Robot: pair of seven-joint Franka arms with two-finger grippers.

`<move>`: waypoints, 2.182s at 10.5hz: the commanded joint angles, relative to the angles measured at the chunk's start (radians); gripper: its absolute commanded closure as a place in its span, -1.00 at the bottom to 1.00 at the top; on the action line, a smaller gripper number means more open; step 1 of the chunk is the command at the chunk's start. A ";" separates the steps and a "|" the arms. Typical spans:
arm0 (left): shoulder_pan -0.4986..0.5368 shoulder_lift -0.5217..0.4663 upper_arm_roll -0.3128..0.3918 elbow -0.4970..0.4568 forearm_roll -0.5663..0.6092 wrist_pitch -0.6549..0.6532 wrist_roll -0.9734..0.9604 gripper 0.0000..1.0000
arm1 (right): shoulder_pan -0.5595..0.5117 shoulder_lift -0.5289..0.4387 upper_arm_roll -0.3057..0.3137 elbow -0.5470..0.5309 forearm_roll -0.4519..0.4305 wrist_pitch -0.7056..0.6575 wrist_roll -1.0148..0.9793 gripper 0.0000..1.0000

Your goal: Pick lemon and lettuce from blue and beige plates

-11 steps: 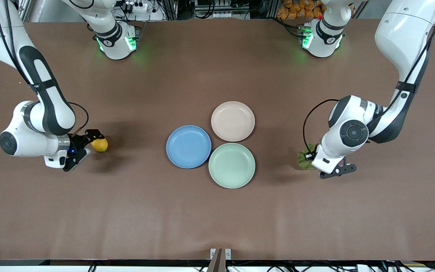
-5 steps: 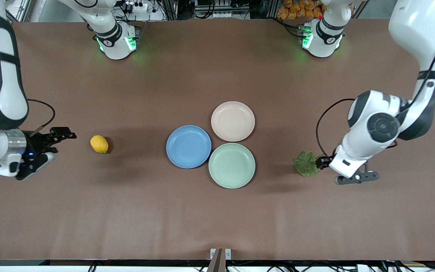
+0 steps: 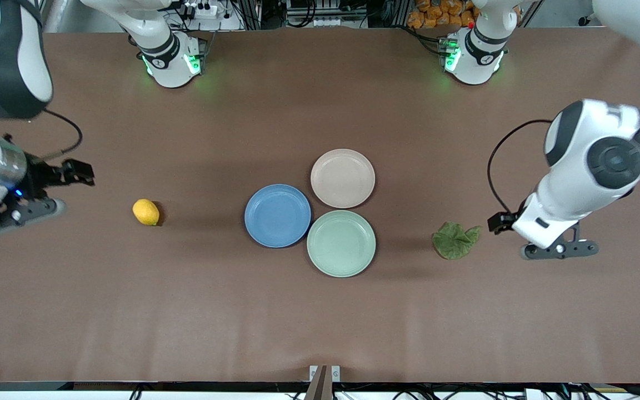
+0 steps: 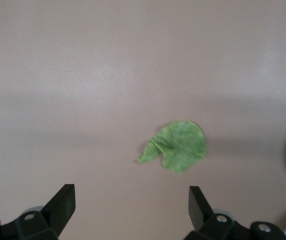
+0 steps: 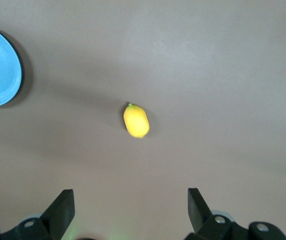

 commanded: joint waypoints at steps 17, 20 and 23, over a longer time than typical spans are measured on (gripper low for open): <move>-0.232 -0.278 0.402 0.026 -0.209 -0.189 0.243 -1.00 | 0.047 -0.158 -0.101 -0.150 0.059 0.249 0.216 -1.00; -0.221 -0.280 0.395 0.026 -0.221 -0.189 0.242 -1.00 | 0.044 -0.154 -0.102 -0.145 0.106 0.254 0.216 -1.00; -0.225 -0.278 0.390 0.026 -0.233 -0.189 0.240 -1.00 | 0.044 -0.155 -0.102 -0.139 0.096 0.252 0.216 -1.00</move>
